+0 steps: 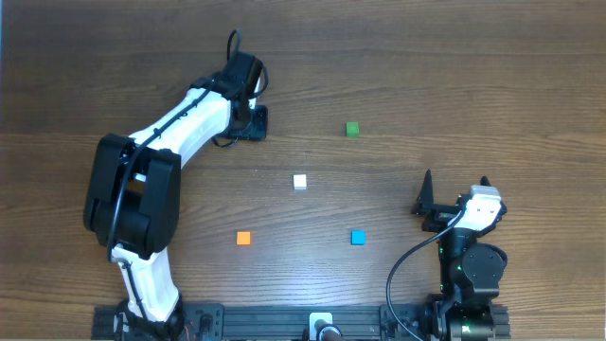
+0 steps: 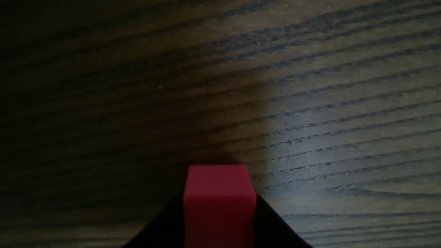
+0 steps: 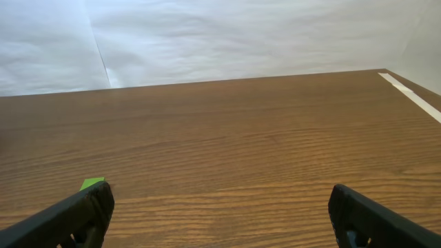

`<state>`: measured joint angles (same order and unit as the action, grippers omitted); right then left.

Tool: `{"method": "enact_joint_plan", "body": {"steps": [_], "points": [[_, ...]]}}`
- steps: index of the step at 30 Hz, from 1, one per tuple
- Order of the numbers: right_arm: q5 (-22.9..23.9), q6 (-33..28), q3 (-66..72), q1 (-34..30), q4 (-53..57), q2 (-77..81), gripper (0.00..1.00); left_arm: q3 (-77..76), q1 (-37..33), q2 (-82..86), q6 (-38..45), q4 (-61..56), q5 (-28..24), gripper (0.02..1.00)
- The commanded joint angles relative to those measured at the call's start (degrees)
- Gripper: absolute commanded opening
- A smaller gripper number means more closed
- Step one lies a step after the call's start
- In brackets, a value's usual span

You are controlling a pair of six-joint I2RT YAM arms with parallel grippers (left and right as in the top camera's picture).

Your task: Stack Cubes

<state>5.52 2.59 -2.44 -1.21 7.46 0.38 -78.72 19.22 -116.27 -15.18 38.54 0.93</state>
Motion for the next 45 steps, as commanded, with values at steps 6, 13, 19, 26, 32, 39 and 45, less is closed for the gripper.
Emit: {"method": "enact_joint_plan", "body": {"steps": [6,13,19,26,32,39,45], "points": [[0.5,-0.1,0.4,-0.3,0.0,0.0,0.993,-1.7,0.0,-0.4,-1.1,1.7,0.7,0.145],[0.5,-0.1,0.4,-0.3,0.0,0.0,0.991,-6.7,0.3,6.1,-7.9,13.6,0.6,0.047],[0.5,-0.1,0.4,-0.3,0.0,0.0,0.991,-7.5,5.0,15.7,-17.1,25.4,0.1,0.040],[0.5,-0.1,0.4,-0.3,0.0,0.0,0.991,-7.5,19.4,19.6,-28.6,27.7,3.5,0.038],[0.5,-0.1,0.4,-0.3,0.0,0.0,0.993,-7.5,24.5,16.8,-33.3,26.2,3.5,0.040],[0.5,-0.1,0.4,-0.3,0.0,0.0,0.993,-7.5,26.1,12.3,-33.2,24.7,6.3,0.038],[0.5,-0.1,0.4,-0.3,0.0,0.0,0.991,-7.5,26.0,9.5,-33.1,22.7,8.2,0.040]]}}
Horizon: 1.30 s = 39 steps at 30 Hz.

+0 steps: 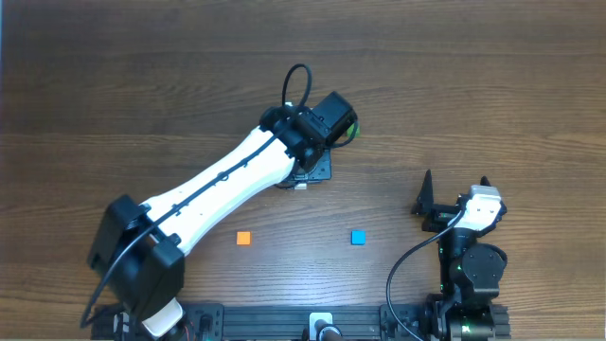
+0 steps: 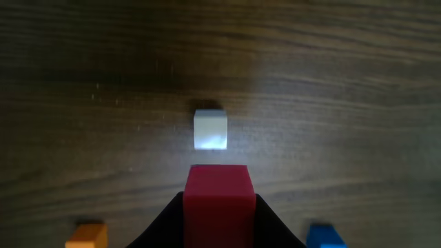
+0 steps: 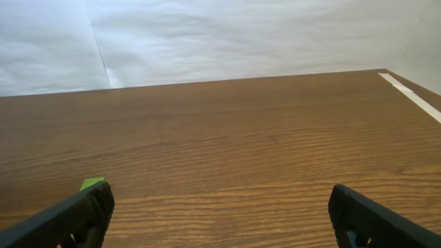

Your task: Stack Cubes

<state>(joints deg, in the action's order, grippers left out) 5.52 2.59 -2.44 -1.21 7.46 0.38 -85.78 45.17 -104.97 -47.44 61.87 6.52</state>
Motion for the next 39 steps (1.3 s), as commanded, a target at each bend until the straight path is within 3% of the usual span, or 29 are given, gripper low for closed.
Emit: {"method": "enact_joint_plan", "body": {"steps": [1,39], "points": [[0.5,-0.1,0.4,-0.3,0.0,0.0,0.993,-0.4,0.1,-2.2,-0.8,-0.7,2.6,0.040],[0.5,-0.1,0.4,-0.3,0.0,0.0,0.991,8.0,-0.1,-3.8,-2.8,-8.7,1.5,0.040]]}}
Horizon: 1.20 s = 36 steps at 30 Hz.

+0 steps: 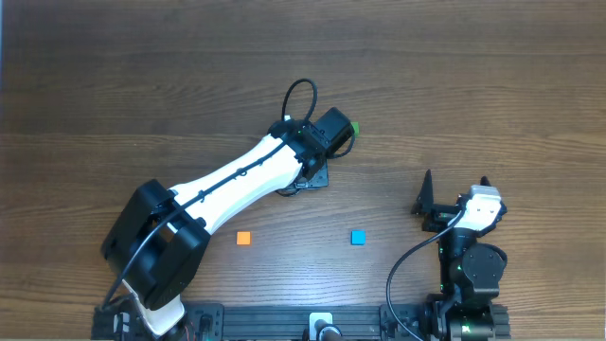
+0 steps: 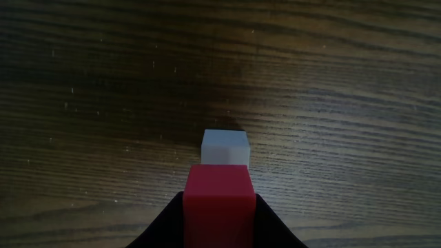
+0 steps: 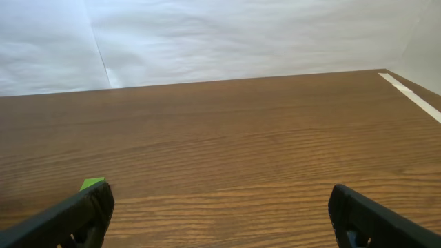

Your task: Stack Cubes

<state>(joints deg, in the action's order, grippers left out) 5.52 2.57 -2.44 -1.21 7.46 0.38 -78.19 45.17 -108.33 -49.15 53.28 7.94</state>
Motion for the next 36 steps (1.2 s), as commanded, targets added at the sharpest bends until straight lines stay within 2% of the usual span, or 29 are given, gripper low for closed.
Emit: {"method": "enact_joint_plan", "body": {"steps": [1,36], "points": [[0.5,-0.1,0.4,-0.3,0.0,0.0,0.993,0.5,0.0,-0.4,-1.0,-0.2,0.0,0.040],[0.5,-0.1,0.4,-0.3,0.0,0.0,0.993,2.1,-0.1,-1.6,-1.1,-3.0,-0.2,0.040]]}}
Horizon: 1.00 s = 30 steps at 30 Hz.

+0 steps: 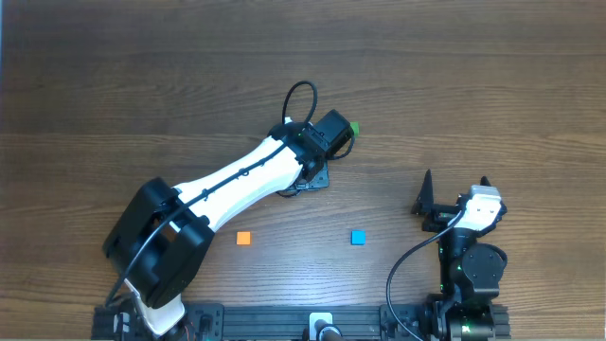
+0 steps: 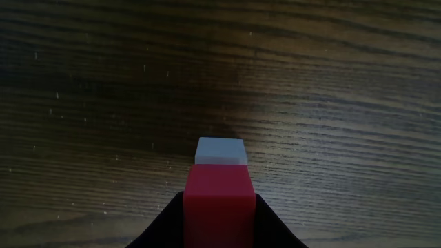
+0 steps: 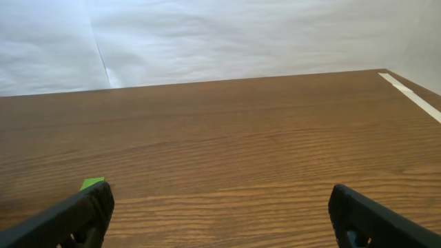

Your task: Stack Cubes

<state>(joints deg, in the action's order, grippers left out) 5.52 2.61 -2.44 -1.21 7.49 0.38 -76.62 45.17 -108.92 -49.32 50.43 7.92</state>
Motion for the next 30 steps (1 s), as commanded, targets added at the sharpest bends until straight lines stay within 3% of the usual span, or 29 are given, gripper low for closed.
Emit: {"method": "enact_joint_plan", "body": {"steps": [1,30], "points": [[0.5,-0.1,0.4,-0.3,-0.1,0.0,0.991,0.6,-0.1,-1.2,-0.9,-0.2,-0.1,0.038],[0.5,-0.1,0.4,-0.3,-0.1,0.0,0.991,0.6,-0.1,-2.5,-0.9,-0.9,-0.1,0.097]]}}
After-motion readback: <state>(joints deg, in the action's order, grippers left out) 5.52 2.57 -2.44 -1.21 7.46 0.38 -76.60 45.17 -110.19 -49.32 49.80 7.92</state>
